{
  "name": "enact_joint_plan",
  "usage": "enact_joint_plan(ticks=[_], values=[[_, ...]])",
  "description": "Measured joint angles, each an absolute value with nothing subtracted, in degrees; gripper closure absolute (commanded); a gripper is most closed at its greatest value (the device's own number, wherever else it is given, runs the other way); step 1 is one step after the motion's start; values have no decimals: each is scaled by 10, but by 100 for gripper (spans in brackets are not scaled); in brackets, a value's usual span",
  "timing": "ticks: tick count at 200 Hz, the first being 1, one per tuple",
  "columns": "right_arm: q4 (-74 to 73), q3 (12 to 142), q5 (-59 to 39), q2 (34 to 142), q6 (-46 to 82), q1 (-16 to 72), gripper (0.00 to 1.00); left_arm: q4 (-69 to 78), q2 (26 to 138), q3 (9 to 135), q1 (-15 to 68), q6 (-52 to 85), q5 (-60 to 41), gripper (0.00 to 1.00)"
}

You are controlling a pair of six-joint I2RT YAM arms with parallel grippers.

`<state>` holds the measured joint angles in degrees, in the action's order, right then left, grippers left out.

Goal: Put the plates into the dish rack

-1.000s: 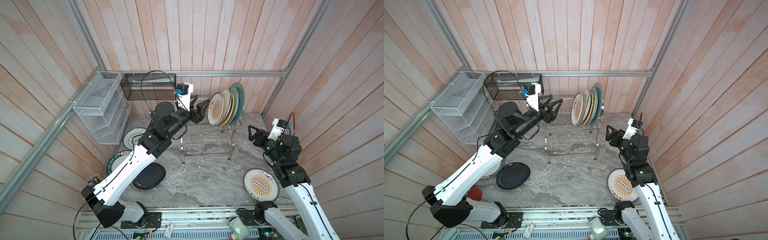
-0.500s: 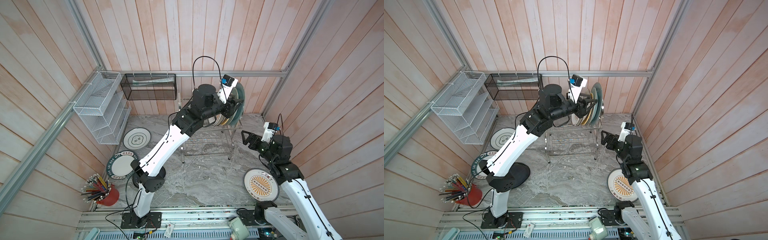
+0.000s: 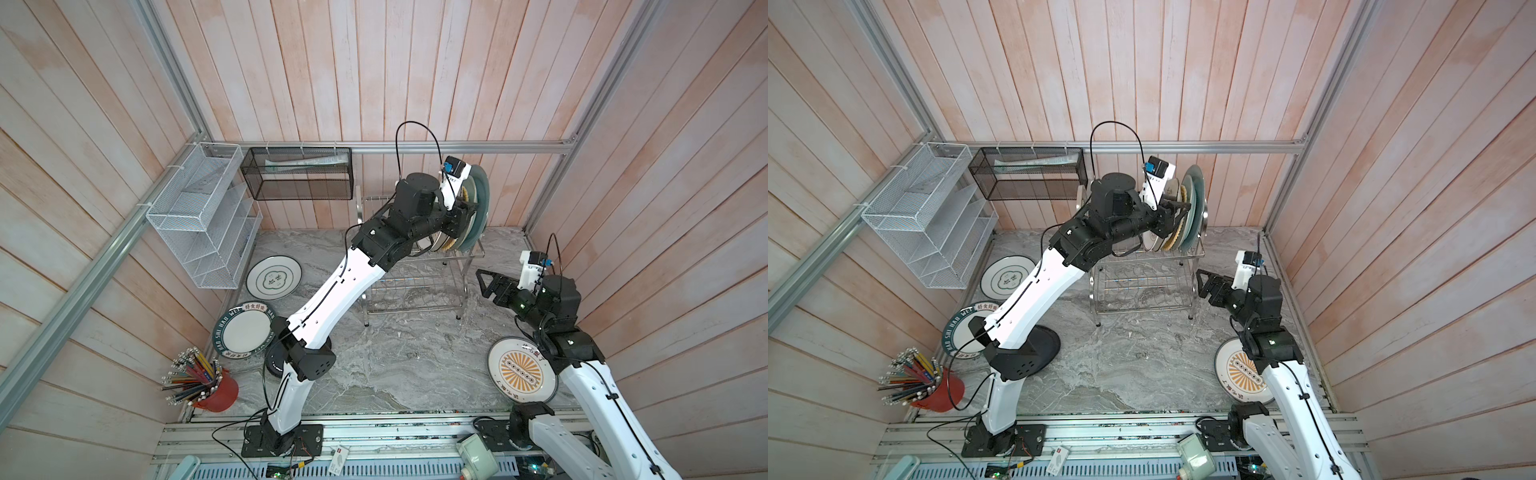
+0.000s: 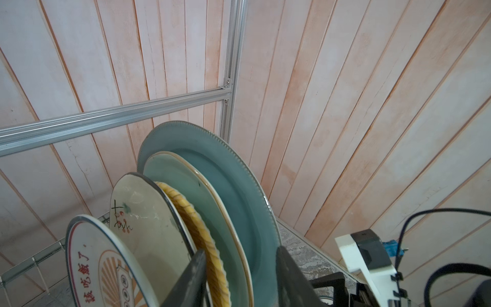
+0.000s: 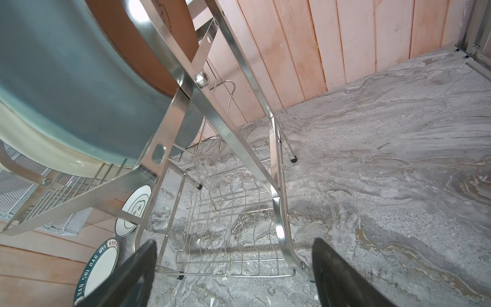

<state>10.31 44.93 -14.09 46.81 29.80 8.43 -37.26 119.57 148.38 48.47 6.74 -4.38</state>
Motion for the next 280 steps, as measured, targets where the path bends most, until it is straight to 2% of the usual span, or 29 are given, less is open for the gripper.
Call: enact_joint_plan(ticks=[98,148,198,255,280], values=[[101,437,-149,458,300,84,9,-382,1214,1476,486,79,-1,60],[98,436,-152,457,300,84,9,-382,1214,1472,493,81,24,69],[97,432,-153,451,300,84,9,-382,1214,1470,497,82,47,86],[95,432,-153,446,300,84,9,-386,1214,1466,511,93,80,100],[92,431,-153,445,300,84,9,-381,1214,1463,517,93,97,100]])
